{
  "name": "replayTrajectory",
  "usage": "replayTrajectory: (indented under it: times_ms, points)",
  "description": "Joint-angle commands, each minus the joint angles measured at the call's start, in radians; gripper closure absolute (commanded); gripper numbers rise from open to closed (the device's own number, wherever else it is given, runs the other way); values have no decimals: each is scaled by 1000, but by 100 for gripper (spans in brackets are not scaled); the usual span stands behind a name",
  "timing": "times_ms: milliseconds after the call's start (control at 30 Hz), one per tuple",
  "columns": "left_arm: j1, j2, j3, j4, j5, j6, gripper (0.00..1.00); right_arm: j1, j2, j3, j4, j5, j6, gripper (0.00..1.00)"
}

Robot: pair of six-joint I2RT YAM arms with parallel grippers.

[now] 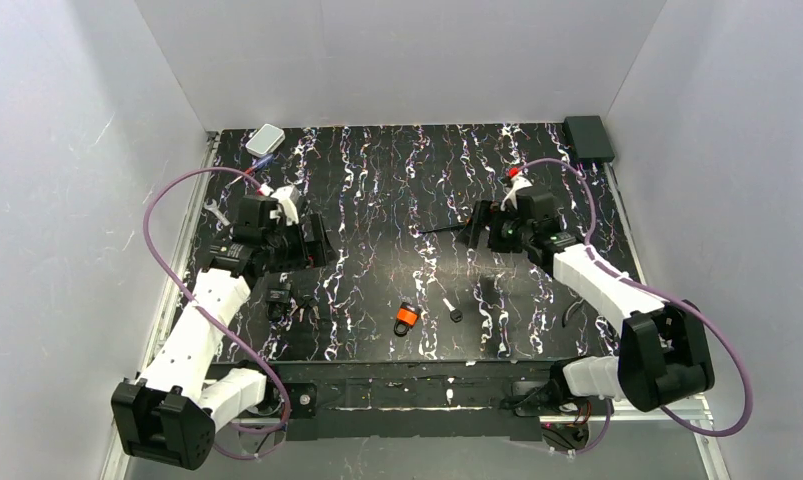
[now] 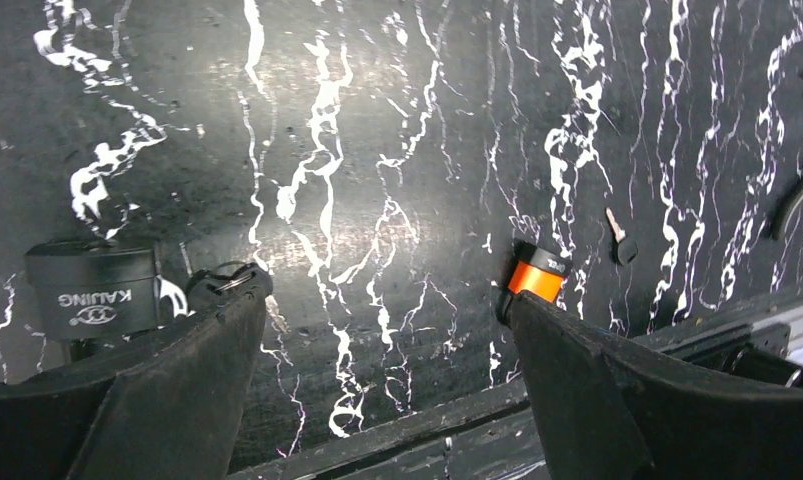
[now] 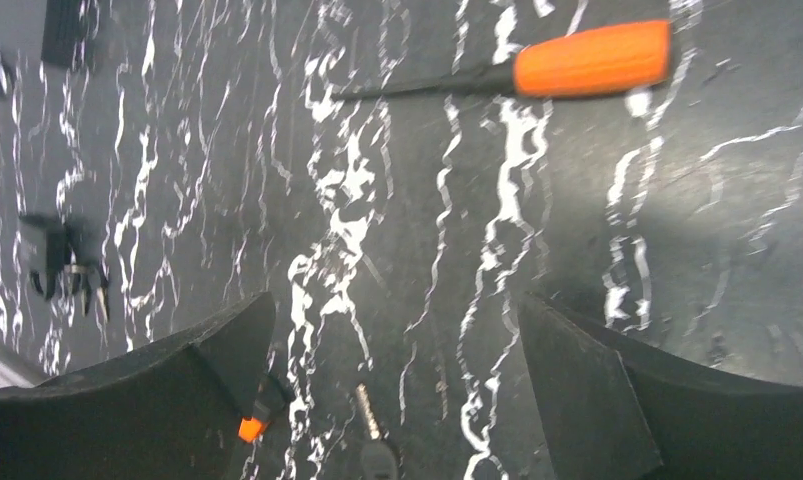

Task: Unlock with the key

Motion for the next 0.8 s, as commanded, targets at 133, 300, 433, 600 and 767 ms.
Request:
replayTrajectory:
  times_ms: [133,300,433,600,767]
  points:
    - [-82,-37,27,11,11,44,12,157,-80,24,-93,-24,-61,0]
    - [-101,-63,21,16,-8,52,14,327,-138,9,-102,-29,-238,0]
    - [-106,-86,13,22,-46,54,16,455,-141,20,-99,11,-376,0]
    - [-107,-102,4,25,-79,56,16,481,-72,70,-89,17,-392,4]
    - [-106,-103,2,25,-90,57,16,516,-9,100,-163,215,-367,6]
